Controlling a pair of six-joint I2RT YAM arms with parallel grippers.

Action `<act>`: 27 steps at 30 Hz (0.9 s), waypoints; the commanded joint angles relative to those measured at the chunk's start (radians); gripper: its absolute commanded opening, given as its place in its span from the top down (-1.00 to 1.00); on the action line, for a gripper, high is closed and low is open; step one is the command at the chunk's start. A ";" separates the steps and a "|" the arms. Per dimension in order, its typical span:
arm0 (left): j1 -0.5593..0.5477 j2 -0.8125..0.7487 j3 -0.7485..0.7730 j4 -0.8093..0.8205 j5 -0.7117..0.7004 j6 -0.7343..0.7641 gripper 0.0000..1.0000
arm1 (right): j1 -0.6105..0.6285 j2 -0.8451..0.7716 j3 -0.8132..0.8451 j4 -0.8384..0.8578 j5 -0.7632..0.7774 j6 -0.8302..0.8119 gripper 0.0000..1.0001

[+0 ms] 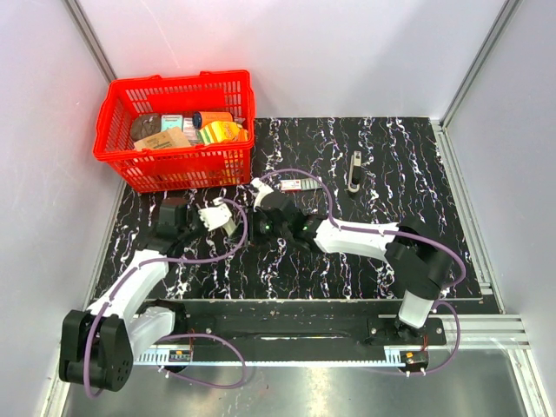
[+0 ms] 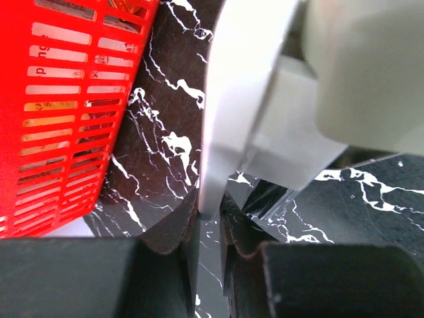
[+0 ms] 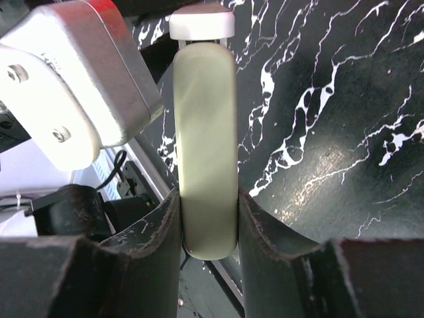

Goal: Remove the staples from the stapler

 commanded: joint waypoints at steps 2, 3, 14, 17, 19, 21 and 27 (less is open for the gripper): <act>-0.025 -0.081 -0.090 0.223 -0.168 0.090 0.94 | -0.016 -0.034 -0.025 0.009 -0.002 -0.004 0.93; -0.027 -0.090 -0.098 0.228 -0.174 0.091 0.95 | -0.018 -0.031 -0.028 0.012 -0.008 -0.005 0.93; -0.097 -0.126 -0.115 0.205 -0.183 0.054 0.94 | -0.022 0.000 -0.025 0.049 -0.028 0.001 0.93; -0.125 -0.126 0.006 -0.035 -0.046 -0.102 0.84 | -0.022 0.010 0.018 0.055 -0.017 0.007 0.93; -0.139 -0.132 0.078 -0.161 0.086 -0.204 0.72 | -0.022 0.013 0.055 0.052 0.010 0.010 0.93; -0.142 -0.139 0.124 -0.247 0.218 -0.274 0.50 | -0.024 0.016 0.093 0.043 0.033 0.010 0.94; -0.140 -0.141 0.185 -0.356 0.386 -0.356 -0.01 | -0.025 0.059 0.199 -0.095 0.096 -0.005 1.00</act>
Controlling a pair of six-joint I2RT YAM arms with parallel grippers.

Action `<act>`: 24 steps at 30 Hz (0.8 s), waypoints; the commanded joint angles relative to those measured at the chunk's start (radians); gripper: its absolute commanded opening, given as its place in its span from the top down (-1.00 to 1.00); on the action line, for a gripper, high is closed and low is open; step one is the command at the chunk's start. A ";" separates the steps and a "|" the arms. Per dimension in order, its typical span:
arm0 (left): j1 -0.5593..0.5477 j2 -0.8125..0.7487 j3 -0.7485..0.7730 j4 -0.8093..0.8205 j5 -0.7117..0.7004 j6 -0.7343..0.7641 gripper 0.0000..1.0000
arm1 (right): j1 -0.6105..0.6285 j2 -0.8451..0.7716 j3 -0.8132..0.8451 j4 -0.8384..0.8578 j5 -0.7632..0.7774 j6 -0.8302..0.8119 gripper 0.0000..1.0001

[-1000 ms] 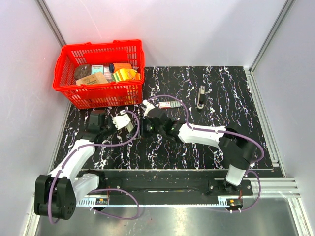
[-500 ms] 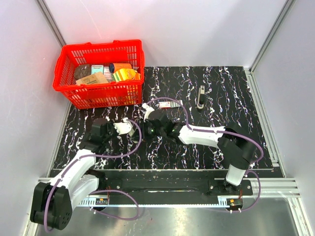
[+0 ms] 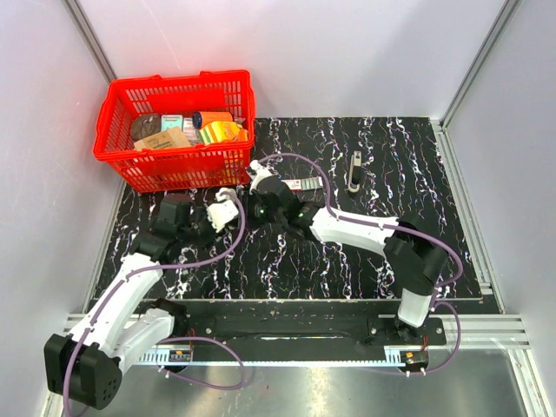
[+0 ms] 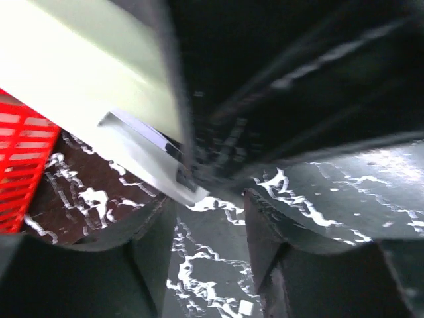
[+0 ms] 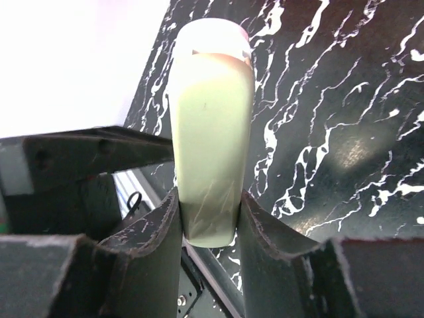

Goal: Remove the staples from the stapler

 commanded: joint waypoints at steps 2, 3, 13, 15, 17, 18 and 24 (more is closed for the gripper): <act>-0.003 -0.021 0.082 -0.105 0.152 -0.140 -0.25 | -0.004 0.043 0.106 -0.137 0.090 0.000 1.00; 0.010 -0.025 0.103 -0.099 0.122 -0.168 -0.25 | -0.002 0.046 0.111 -0.151 0.092 -0.003 1.00; 0.316 0.008 0.341 -0.083 0.193 -0.354 -0.98 | -0.001 0.143 0.215 -0.483 0.098 -0.037 1.00; 0.336 0.031 0.357 -0.088 0.208 -0.372 -0.98 | 0.001 0.192 0.292 -0.583 0.095 -0.052 1.00; 0.344 0.051 0.363 -0.085 0.213 -0.389 -0.98 | 0.008 0.250 0.384 -0.684 0.099 -0.073 1.00; 0.346 0.057 0.361 -0.082 0.214 -0.395 -0.98 | 0.015 0.279 0.425 -0.735 0.110 -0.087 1.00; 0.347 0.077 0.319 -0.036 0.177 -0.410 -0.98 | 0.038 0.445 0.675 -0.945 0.144 -0.127 0.81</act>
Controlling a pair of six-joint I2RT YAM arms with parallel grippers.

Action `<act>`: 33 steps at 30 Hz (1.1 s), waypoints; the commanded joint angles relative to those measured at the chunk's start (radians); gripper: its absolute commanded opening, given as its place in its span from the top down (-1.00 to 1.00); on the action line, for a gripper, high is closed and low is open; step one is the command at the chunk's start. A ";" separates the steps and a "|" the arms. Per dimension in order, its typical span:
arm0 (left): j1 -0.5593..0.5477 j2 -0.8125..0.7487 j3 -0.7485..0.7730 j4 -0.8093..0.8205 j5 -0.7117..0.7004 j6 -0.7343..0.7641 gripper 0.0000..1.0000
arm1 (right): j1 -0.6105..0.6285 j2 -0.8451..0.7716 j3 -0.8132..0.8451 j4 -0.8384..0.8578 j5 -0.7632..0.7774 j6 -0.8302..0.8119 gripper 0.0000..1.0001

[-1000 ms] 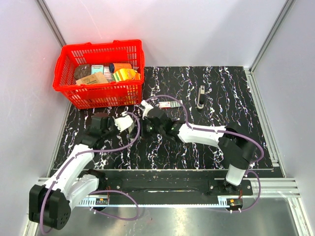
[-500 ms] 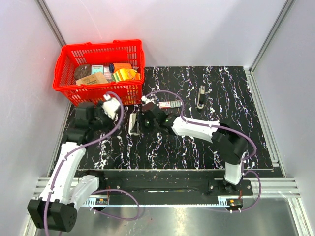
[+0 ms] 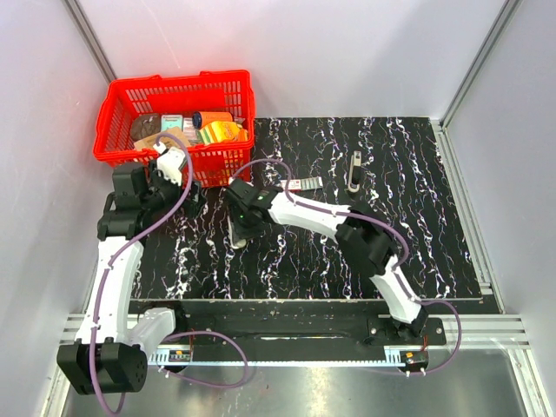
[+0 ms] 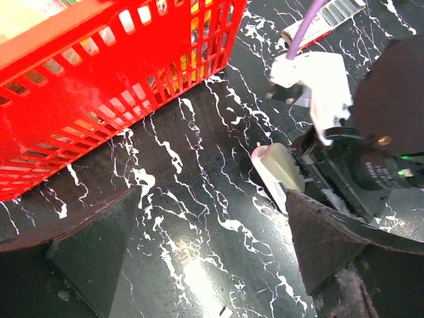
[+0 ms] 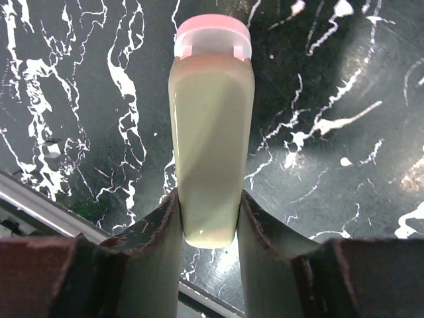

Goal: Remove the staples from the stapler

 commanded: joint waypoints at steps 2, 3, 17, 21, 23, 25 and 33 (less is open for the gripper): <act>0.007 -0.003 -0.037 0.068 -0.007 -0.040 -0.98 | 0.027 0.137 0.252 -0.224 0.045 -0.052 0.66; 0.007 -0.004 -0.047 0.075 -0.010 -0.042 -0.98 | 0.030 0.175 0.299 -0.252 0.051 -0.054 0.52; 0.020 0.009 -0.061 0.082 -0.044 -0.037 -0.98 | 0.050 0.216 0.564 -0.398 0.161 -0.098 -0.57; 0.020 0.023 -0.052 0.072 -0.033 -0.042 -0.98 | 0.033 0.109 0.483 -0.410 0.247 -0.123 -0.64; 0.020 0.020 -0.044 0.067 -0.021 -0.039 -0.98 | -0.005 0.024 0.394 -0.403 0.307 -0.129 -0.69; 0.020 0.020 -0.043 0.059 -0.012 -0.032 -0.98 | -0.069 -0.077 0.264 -0.355 0.325 -0.126 -0.68; -0.031 0.002 -0.084 0.070 0.021 -0.042 -0.98 | -0.410 -0.321 -0.107 -0.173 0.480 -0.181 -0.58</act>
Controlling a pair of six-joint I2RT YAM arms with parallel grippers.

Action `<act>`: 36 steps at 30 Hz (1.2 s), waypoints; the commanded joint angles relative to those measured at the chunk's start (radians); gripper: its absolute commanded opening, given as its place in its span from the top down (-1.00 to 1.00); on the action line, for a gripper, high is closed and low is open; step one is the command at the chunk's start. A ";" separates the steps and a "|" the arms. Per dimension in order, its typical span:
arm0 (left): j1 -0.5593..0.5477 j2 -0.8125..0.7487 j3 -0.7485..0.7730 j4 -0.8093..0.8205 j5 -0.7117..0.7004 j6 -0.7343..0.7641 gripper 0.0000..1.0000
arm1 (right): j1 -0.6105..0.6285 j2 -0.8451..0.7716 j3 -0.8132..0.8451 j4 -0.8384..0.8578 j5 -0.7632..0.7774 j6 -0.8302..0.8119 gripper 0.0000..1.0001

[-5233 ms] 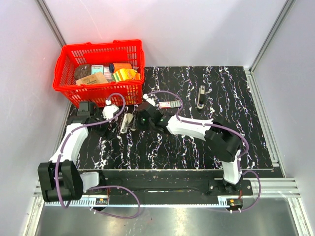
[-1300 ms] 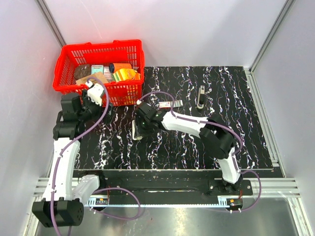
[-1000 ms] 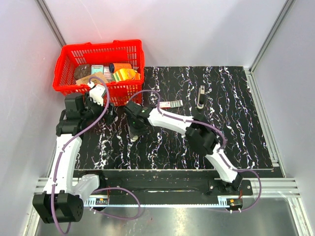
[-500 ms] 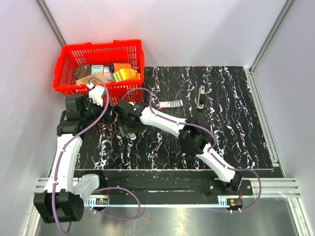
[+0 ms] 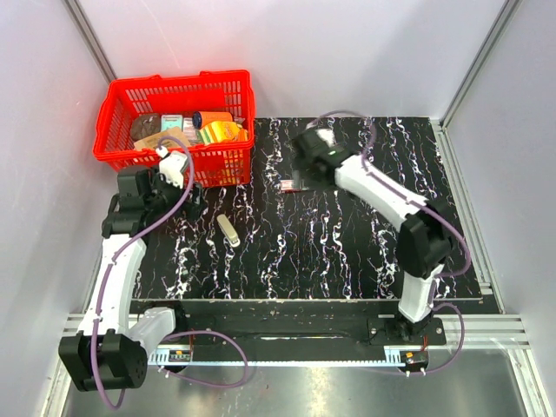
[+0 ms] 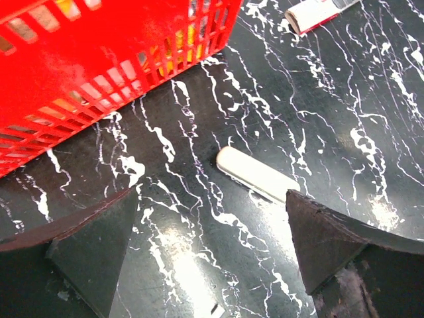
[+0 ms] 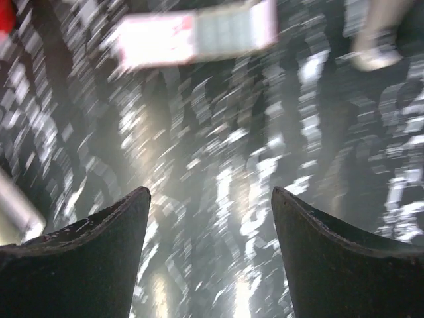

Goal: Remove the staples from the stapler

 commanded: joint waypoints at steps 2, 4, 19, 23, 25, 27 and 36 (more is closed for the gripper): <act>-0.093 -0.023 -0.039 0.036 -0.029 -0.005 -0.98 | -0.205 -0.021 -0.043 0.079 0.180 -0.079 -0.59; -0.134 -0.021 -0.054 0.034 -0.067 0.005 -0.98 | -0.262 0.021 -0.009 0.074 0.186 -0.094 -0.59; -0.166 -0.003 -0.097 0.019 -0.047 0.011 -0.98 | -0.462 0.259 0.142 0.106 0.056 -0.162 -0.62; -0.178 0.003 -0.089 0.017 -0.044 -0.006 -0.98 | -0.480 0.289 0.137 0.149 0.007 -0.171 -0.57; -0.181 0.002 -0.089 0.019 -0.052 -0.014 -0.98 | -0.483 0.298 0.129 0.177 -0.021 -0.179 -0.57; -0.181 0.003 -0.089 0.034 -0.075 -0.040 -0.98 | -0.488 0.307 0.122 0.202 -0.042 -0.185 -0.53; -0.212 0.035 -0.079 0.048 -0.128 -0.075 -0.98 | -0.494 0.319 0.112 0.220 -0.064 -0.180 -0.01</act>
